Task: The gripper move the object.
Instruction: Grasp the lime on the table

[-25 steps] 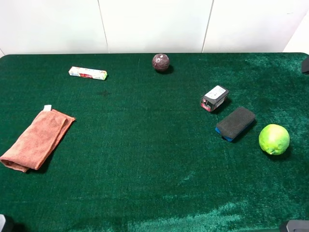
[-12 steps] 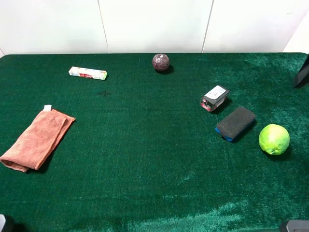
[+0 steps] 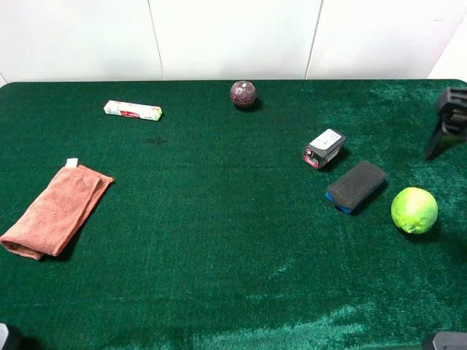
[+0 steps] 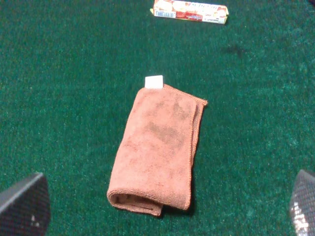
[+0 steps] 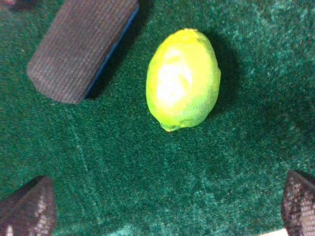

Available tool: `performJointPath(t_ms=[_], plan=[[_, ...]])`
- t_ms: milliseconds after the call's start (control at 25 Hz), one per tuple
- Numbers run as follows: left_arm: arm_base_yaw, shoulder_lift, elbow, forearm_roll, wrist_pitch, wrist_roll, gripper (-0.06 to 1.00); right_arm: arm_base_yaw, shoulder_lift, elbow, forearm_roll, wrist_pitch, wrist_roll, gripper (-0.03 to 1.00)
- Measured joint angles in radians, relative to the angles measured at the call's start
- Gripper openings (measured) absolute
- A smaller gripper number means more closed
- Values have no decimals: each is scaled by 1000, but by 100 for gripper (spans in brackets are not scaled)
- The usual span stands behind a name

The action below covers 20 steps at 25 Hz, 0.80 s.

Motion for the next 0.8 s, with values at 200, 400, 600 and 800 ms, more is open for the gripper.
performJointPath(t_ms=[200,400,600,800], plan=[[0,0,0,1,0,0,99,0,0,65,0,-71,9,70],[0,0,0,1,0,0,99,0,28,113,0,-116,18,70],[0,0,0,1,0,0,99,0,112,114,0,-169,19,70],[0,0,0,1,0,0,99,0,186,114,-1,-218,19,70]])
